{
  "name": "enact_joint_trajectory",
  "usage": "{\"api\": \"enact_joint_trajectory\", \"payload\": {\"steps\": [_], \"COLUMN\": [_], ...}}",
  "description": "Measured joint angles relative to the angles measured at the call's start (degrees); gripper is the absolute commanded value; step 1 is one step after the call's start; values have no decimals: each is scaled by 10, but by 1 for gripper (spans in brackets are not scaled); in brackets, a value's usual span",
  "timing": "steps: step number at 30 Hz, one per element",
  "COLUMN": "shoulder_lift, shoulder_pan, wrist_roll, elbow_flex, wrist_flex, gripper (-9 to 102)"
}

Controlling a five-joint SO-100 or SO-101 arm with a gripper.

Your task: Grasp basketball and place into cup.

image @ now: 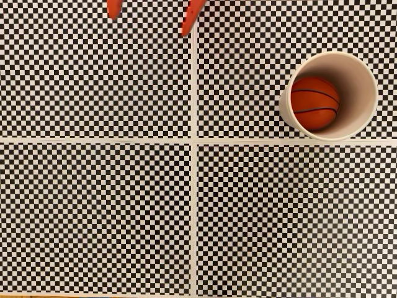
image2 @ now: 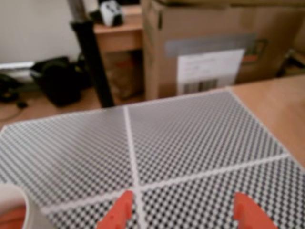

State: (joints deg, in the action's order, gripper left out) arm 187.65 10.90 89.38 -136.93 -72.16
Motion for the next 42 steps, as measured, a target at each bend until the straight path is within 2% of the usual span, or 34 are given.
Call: {"api": "enact_joint_trajectory", "payload": {"steps": [6,10,27,32,38,42], "shoulder_lift": [0,0,1,2,2,2], "shoulder_pan": [0,4,-67,-80,-89,-92], "wrist_roll": [3,14,11,-9,-11,-11], "elbow_flex": [-25,-43,-103,-209,-287,-354], "wrist_flex": [57,92,241,383,434,510], "gripper": [6,1,0,0,0,0]}}
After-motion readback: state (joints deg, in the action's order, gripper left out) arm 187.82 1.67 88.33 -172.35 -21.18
